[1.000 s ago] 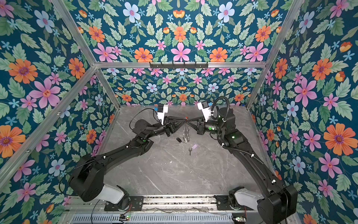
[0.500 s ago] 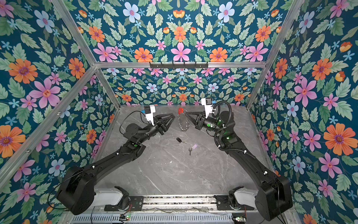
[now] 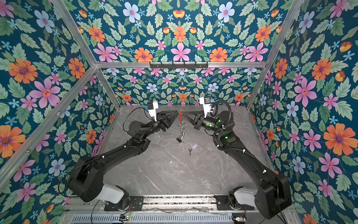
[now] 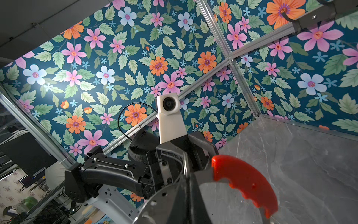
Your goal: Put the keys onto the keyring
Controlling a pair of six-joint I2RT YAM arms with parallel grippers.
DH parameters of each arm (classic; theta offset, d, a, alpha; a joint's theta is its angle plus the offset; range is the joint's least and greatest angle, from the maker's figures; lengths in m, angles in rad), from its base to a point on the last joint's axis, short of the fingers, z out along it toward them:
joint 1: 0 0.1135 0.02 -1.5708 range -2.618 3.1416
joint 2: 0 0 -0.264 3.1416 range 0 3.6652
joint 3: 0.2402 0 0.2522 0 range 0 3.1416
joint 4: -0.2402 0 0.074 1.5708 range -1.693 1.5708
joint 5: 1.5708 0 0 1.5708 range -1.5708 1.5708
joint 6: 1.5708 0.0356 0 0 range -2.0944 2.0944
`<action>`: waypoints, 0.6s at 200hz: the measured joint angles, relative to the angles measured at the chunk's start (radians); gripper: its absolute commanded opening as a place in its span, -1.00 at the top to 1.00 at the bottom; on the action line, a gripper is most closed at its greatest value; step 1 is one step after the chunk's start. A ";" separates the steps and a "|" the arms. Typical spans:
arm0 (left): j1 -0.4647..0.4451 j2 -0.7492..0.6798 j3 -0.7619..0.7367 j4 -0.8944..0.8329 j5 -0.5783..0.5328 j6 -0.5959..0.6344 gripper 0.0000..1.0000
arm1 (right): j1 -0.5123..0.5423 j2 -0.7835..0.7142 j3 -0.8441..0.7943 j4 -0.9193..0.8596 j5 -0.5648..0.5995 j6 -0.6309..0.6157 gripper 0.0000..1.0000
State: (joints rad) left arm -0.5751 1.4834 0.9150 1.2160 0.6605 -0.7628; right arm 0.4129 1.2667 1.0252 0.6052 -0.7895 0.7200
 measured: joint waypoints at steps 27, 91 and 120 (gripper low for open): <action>0.000 0.000 0.000 0.048 0.006 -0.027 0.23 | 0.000 -0.004 0.000 -0.008 0.007 -0.017 1.00; -0.001 0.043 0.030 0.093 0.016 -0.078 0.36 | 0.004 0.007 0.008 -0.011 -0.010 -0.018 1.00; -0.003 0.067 0.048 0.104 0.019 -0.104 0.38 | 0.006 0.001 0.009 -0.017 -0.015 -0.021 1.00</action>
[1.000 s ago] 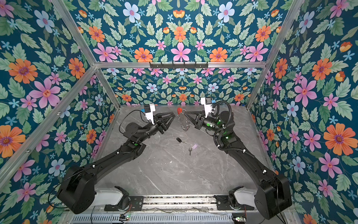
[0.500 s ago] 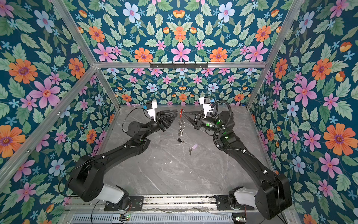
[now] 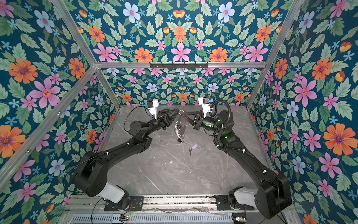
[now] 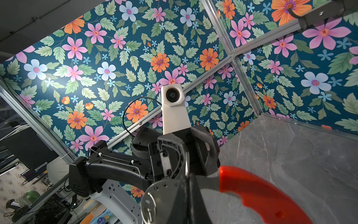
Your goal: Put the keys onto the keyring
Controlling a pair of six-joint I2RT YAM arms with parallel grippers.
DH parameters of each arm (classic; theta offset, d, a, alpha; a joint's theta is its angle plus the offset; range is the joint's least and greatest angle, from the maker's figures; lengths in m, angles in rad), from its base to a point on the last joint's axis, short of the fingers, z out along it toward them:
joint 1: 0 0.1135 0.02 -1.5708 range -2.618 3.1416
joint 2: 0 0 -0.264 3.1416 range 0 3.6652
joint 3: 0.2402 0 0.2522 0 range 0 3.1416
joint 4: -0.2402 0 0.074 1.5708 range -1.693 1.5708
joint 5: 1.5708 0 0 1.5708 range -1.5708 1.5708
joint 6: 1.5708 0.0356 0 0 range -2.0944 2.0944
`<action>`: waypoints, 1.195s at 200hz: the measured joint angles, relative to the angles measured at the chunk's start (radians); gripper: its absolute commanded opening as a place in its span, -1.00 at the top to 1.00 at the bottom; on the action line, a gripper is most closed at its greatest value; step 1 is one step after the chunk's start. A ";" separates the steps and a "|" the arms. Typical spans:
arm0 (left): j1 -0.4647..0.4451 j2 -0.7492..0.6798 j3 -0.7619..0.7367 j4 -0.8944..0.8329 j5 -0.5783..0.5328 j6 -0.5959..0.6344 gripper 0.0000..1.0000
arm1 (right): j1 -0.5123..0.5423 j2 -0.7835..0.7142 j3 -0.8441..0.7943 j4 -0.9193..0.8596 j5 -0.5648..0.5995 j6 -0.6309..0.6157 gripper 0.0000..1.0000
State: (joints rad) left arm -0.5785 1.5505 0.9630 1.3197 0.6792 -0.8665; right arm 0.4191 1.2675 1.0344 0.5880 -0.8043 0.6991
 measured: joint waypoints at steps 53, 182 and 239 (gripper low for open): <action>-0.016 0.010 0.016 0.019 0.003 -0.021 0.38 | 0.001 0.000 0.001 -0.014 0.000 -0.017 1.00; -0.019 -0.019 -0.001 -0.020 0.014 0.018 1.00 | 0.001 0.007 0.012 -0.042 0.011 -0.023 1.00; -0.016 -0.121 0.046 -0.447 0.061 0.282 1.00 | -0.002 -0.066 0.043 -0.298 0.075 -0.179 0.22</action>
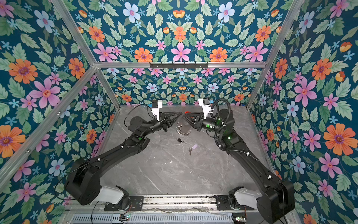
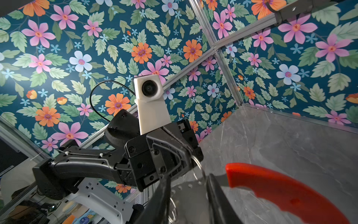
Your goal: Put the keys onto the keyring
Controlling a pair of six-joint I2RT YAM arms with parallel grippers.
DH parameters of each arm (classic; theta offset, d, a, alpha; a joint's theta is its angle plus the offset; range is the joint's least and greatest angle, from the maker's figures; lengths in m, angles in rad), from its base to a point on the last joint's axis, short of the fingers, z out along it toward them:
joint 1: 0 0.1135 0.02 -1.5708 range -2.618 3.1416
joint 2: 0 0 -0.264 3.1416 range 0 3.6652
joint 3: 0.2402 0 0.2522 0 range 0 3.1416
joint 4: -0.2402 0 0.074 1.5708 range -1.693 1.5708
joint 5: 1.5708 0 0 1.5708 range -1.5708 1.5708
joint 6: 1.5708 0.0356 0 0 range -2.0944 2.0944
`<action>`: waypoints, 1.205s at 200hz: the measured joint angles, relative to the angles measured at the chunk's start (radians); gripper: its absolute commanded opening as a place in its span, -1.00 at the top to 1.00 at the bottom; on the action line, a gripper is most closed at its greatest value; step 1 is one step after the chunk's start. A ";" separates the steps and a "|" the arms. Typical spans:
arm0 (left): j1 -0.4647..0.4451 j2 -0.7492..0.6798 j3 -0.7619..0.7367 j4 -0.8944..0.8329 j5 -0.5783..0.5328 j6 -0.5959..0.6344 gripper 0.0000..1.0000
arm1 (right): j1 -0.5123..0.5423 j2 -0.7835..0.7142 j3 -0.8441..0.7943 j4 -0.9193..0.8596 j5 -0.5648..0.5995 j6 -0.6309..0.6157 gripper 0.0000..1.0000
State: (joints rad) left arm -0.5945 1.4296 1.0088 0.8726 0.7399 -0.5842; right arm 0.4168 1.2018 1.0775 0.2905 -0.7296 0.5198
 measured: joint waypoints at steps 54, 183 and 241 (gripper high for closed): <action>0.011 -0.011 0.265 -0.716 0.111 0.441 1.00 | -0.019 0.016 0.182 -0.446 0.035 -0.320 0.35; 0.025 0.008 0.390 -1.063 0.231 0.637 1.00 | -0.004 0.078 0.198 -0.595 -0.087 -0.417 0.50; 0.025 0.014 0.388 -1.054 0.245 0.616 1.00 | 0.016 0.104 0.208 -0.561 -0.105 -0.406 0.79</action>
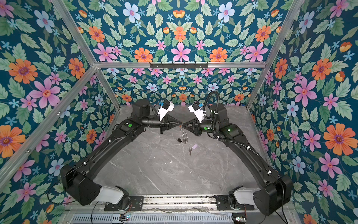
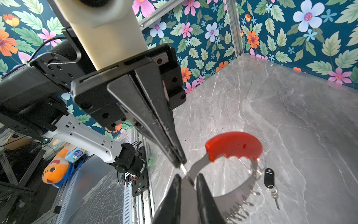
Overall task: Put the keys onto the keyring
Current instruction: 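Keep holding the keyring raised with both grippers above the keys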
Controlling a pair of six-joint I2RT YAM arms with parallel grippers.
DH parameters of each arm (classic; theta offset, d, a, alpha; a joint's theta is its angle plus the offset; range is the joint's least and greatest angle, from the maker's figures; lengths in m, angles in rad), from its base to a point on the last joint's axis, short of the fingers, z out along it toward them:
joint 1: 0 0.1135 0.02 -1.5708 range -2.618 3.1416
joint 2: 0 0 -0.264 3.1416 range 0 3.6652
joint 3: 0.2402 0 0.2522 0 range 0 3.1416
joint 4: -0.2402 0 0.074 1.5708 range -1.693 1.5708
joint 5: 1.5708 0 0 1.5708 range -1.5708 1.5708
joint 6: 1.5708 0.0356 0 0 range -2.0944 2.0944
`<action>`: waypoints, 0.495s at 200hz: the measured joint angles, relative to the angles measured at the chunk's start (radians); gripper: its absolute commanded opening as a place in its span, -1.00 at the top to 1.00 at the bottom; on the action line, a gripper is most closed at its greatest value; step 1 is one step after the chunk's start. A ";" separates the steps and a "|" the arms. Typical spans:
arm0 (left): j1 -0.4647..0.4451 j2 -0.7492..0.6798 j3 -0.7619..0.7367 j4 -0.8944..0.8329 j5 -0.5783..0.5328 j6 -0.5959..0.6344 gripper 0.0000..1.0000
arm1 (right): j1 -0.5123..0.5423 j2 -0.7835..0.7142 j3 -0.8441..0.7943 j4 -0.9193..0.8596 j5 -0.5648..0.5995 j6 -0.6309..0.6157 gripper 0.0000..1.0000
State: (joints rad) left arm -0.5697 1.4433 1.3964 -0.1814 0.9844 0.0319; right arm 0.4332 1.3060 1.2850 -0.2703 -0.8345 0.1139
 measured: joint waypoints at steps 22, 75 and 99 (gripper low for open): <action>0.000 0.000 0.000 0.003 0.002 -0.001 1.00 | 0.001 0.003 0.000 0.008 -0.001 0.000 0.93; 0.003 0.000 -0.003 0.010 0.002 -0.004 1.00 | 0.008 0.002 -0.009 0.032 0.001 0.015 1.00; 0.009 -0.008 -0.027 0.045 -0.016 -0.031 0.44 | 0.010 -0.008 -0.045 0.086 0.008 0.042 1.00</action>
State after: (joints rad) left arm -0.5606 1.4349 1.3697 -0.1364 0.9684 0.0010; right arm 0.4431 1.2980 1.2396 -0.1841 -0.8261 0.1558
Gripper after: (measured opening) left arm 0.136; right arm 0.052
